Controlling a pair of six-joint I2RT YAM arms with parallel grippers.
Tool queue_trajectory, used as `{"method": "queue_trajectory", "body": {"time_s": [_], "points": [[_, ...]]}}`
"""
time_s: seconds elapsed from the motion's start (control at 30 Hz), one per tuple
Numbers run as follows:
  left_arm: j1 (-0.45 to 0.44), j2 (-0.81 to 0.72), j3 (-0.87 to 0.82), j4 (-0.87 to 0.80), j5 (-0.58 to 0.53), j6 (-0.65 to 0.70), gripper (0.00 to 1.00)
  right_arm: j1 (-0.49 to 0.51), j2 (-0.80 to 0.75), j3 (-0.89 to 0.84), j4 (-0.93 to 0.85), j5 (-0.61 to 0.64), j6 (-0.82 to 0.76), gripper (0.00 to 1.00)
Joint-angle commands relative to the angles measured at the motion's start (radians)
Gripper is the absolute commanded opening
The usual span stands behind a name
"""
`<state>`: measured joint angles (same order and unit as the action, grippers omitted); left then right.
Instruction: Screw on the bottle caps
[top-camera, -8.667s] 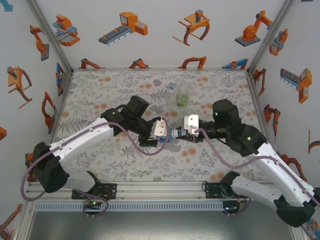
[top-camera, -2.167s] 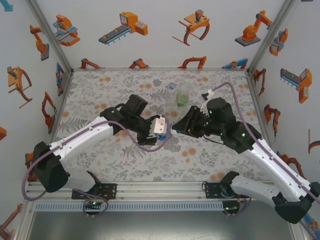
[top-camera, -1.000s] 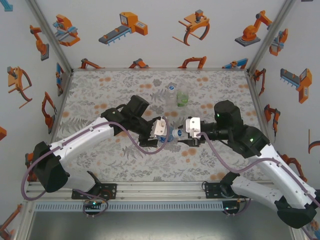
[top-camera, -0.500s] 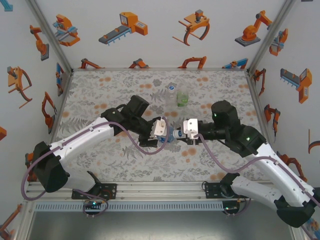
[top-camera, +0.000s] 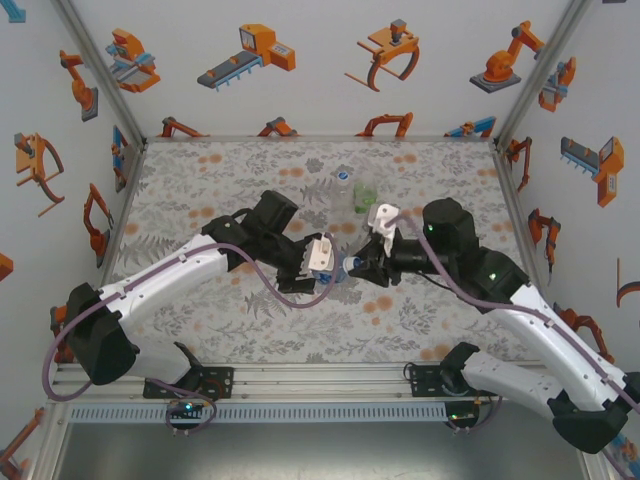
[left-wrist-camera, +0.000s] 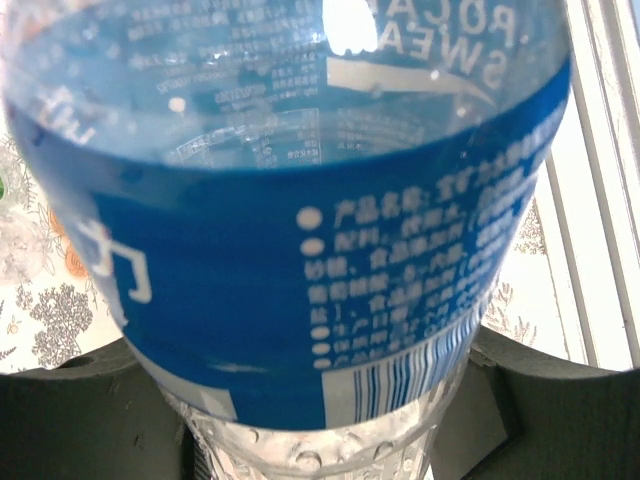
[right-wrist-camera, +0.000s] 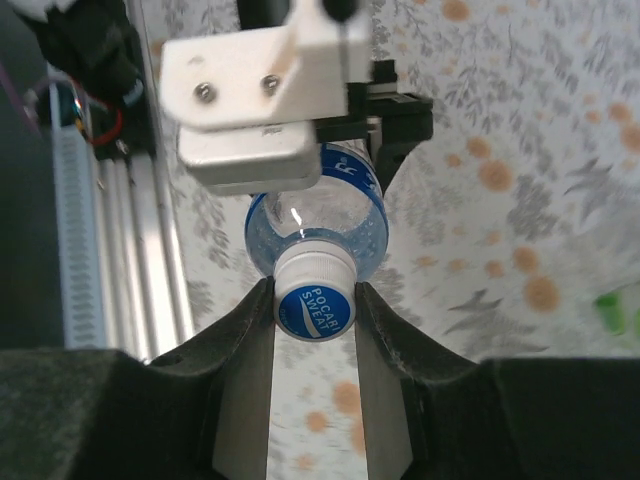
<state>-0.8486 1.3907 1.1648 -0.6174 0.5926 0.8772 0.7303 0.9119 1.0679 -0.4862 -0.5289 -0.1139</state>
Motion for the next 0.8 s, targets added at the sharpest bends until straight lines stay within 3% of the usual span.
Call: {"method": "queue_trajectory", "body": {"time_s": [0.0,0.2,0.3,0.37,0.43,0.53,0.7,0.77], "points": [[0.0,-0.01,0.024,0.038,-0.016,-0.012,0.0,0.0,0.013,-0.014,0.065,0.16,0.56,0.0],[0.002,0.0,0.021,0.067,-0.067,-0.045,0.0,0.0,0.018,-0.028,0.043,0.278,1.07,0.0],[0.002,-0.002,0.018,0.074,-0.078,-0.049,0.0,-0.001,0.045,0.018,-0.056,0.343,1.22,0.0],[0.002,-0.005,0.018,0.073,-0.077,-0.049,0.0,0.0,0.067,0.04,-0.049,0.325,1.238,0.0],[0.002,-0.006,0.016,0.074,-0.077,-0.047,0.0,0.0,0.083,0.059,-0.039,0.309,1.222,0.03],[0.003,-0.008,0.016,0.074,-0.078,-0.044,0.0,0.0,0.086,0.079,-0.037,0.315,1.112,0.18],[0.01,-0.009,0.013,0.073,-0.065,-0.043,0.0,-0.001,0.067,0.13,-0.033,0.313,0.726,0.43],[0.015,-0.008,0.016,0.07,-0.05,-0.043,0.0,-0.002,0.069,0.158,-0.045,0.28,0.555,0.46]]}}
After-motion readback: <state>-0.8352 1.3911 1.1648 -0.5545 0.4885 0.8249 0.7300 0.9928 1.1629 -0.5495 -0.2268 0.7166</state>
